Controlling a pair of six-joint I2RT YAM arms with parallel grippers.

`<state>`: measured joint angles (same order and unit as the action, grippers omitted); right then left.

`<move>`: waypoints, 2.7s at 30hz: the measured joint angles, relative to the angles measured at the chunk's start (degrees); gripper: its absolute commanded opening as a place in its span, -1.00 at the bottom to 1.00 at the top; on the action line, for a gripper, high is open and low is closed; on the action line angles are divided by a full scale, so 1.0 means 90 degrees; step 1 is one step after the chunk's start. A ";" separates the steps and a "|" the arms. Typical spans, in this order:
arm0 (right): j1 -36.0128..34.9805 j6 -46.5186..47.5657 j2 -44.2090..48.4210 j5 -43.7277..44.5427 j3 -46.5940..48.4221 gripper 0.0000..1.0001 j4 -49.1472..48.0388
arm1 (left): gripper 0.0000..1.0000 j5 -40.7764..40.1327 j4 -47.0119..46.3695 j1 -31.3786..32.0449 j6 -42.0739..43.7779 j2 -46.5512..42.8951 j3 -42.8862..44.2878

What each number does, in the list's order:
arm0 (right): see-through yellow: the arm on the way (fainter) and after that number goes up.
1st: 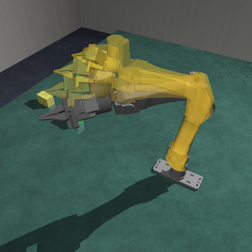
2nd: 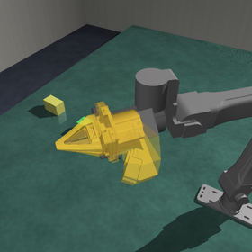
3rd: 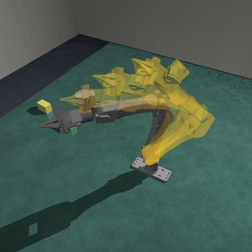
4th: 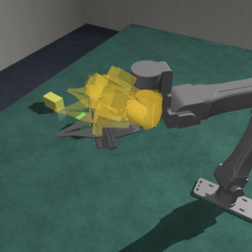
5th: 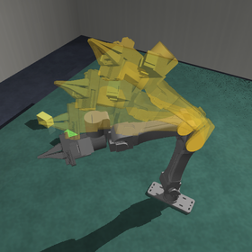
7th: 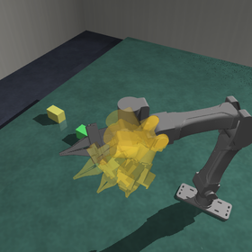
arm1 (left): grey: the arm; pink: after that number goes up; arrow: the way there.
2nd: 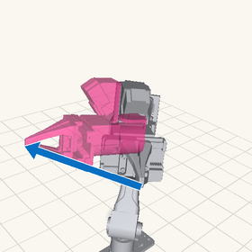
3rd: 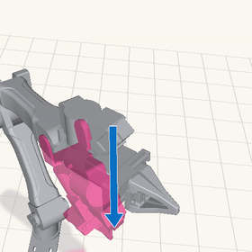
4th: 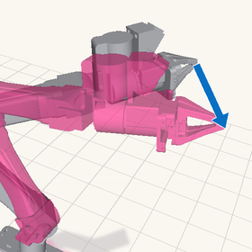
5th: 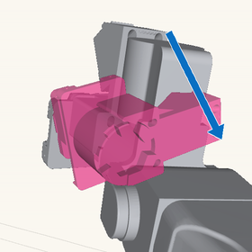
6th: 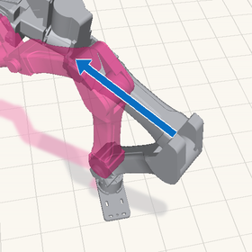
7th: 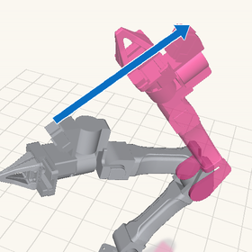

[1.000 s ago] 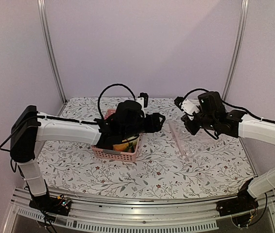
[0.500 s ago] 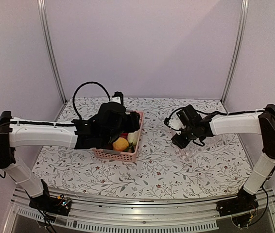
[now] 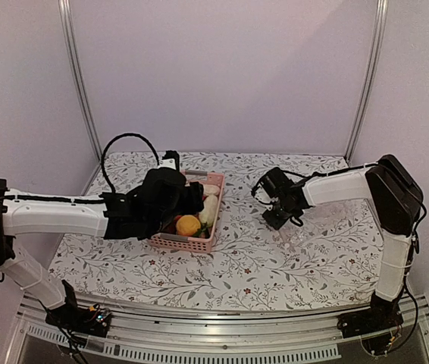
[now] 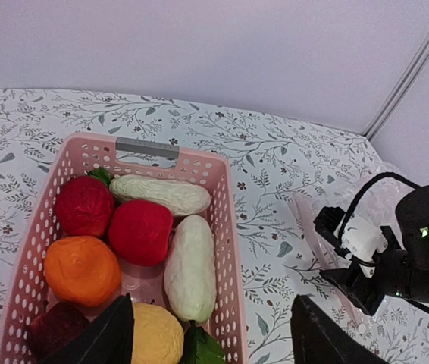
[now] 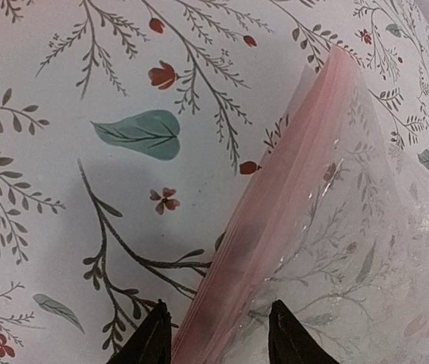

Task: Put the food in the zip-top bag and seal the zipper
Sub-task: Pick up the zipper food storage bag from the corner of the board, then open the zipper food storage bag.

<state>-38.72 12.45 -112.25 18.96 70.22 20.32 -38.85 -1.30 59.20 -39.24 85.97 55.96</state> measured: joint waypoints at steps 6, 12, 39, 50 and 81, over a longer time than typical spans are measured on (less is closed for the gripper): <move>0.0160 -0.0100 -0.0172 0.0189 0.0080 -0.25 0.0005 | 0.41 -0.0087 -0.0002 0.0000 -0.0005 -0.0148 -0.0066; 0.0396 -0.0124 -0.0153 0.0265 0.0056 -0.15 0.0005 | 0.41 -0.0095 0.0002 0.0000 -0.0005 -0.0148 -0.0104; 0.0602 0.0464 0.0386 0.1535 -0.0719 -0.41 -0.0287 | 0.41 -0.0017 -0.0138 0.0000 0.0002 -0.0131 -0.0155; 0.0840 0.0923 0.0304 0.2222 -0.0765 -0.56 -0.0585 | 0.40 -0.0015 -0.0306 0.0000 0.0049 -0.0073 -0.0155; 0.1120 0.0177 0.2968 -0.1863 -0.0231 -1.00 0.0294 | 0.43 0.1872 -0.1248 -0.0005 0.0080 0.2817 0.2623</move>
<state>-28.64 14.04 -85.54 2.20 68.14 22.96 -22.00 -12.53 59.16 -38.52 111.33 79.57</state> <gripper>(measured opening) 0.008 0.716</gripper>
